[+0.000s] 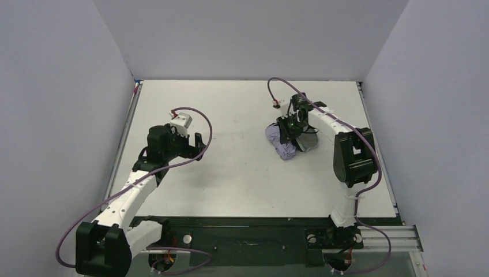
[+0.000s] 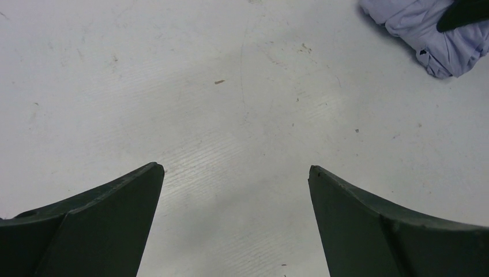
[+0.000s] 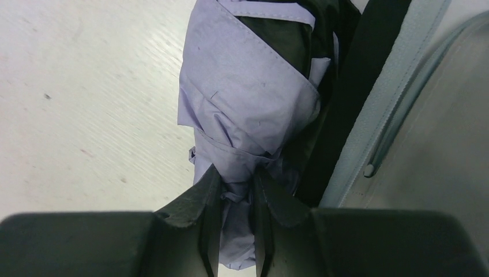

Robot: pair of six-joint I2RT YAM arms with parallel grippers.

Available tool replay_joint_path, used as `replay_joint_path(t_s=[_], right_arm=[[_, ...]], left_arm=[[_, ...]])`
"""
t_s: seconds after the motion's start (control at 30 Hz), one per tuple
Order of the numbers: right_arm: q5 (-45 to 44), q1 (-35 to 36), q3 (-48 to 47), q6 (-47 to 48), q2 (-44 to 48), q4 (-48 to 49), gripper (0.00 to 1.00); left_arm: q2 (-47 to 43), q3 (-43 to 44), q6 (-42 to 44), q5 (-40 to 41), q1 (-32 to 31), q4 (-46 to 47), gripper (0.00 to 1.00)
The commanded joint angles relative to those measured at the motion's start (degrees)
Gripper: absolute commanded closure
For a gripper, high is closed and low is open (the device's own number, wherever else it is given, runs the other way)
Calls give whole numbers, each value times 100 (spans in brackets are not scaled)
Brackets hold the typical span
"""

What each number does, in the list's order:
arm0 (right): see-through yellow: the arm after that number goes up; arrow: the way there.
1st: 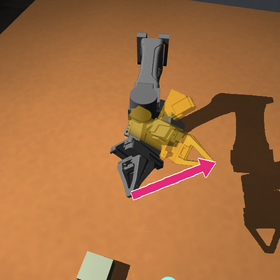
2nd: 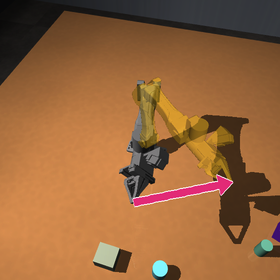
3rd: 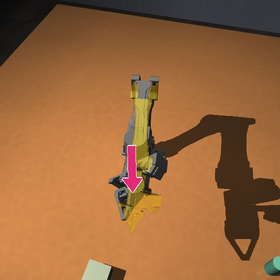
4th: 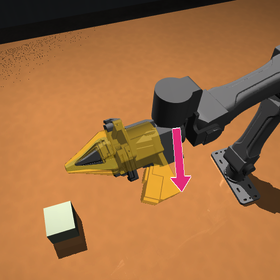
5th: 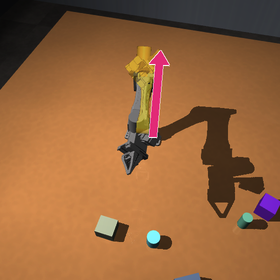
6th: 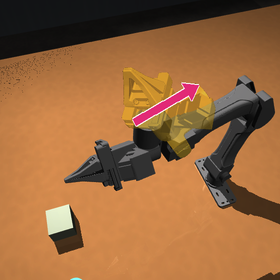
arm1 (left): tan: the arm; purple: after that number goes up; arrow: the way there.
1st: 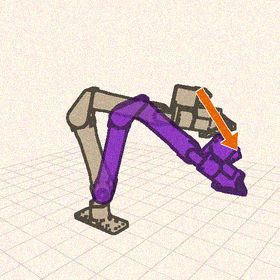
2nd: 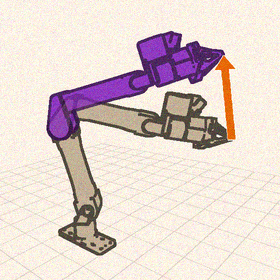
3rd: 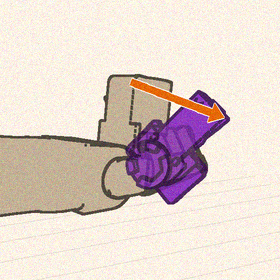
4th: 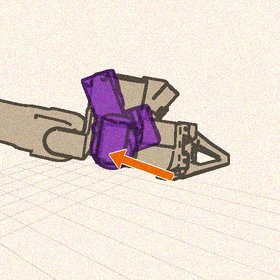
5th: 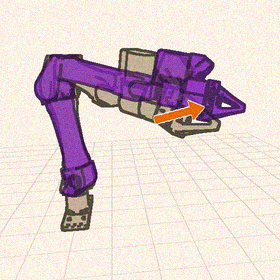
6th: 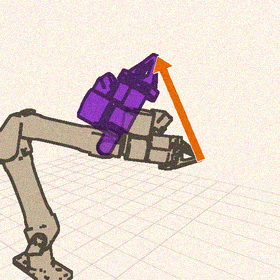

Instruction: Open the umbrella

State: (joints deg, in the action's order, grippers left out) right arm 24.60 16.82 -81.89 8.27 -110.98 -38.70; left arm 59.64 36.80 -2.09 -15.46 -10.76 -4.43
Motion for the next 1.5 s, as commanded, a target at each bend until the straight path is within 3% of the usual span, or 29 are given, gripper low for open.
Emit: replay_joint_path(t_s=[0.0, 0.27, 0.47, 0.73, 0.83, 1.17, 1.47], right_arm=[[-60, -136, -284, 1097, -15, -755, 100], [283, 710, -170, 2236, 287, -805, 100], [12, 1257, 515, 2766, 1179, 234, 100], [193, 1619, 1682, 3061, 2632, 1688, 100], [177, 1877, 2113, 3473, 3095, 1903, 100], [-152, 2389, 3346, 3964, 4609, 3217, 100], [-241, 2752, 3685, 4225, 5079, 3358, 100]], left_arm=[[46, 59, 173, -645, 22, 116, 3], [196, -162, -377, -1117, 28, 196, 3], [274, -405, -879, -1383, 29, 447, 0], [466, -289, -1886, -2299, 32, 1277, 36], [469, -206, -2133, -2651, 23, 1490, 42], [311, 12, -3049, -3303, 14, 2048, 43], [401, 242, -3637, -3251, -278, 2531, 33]])
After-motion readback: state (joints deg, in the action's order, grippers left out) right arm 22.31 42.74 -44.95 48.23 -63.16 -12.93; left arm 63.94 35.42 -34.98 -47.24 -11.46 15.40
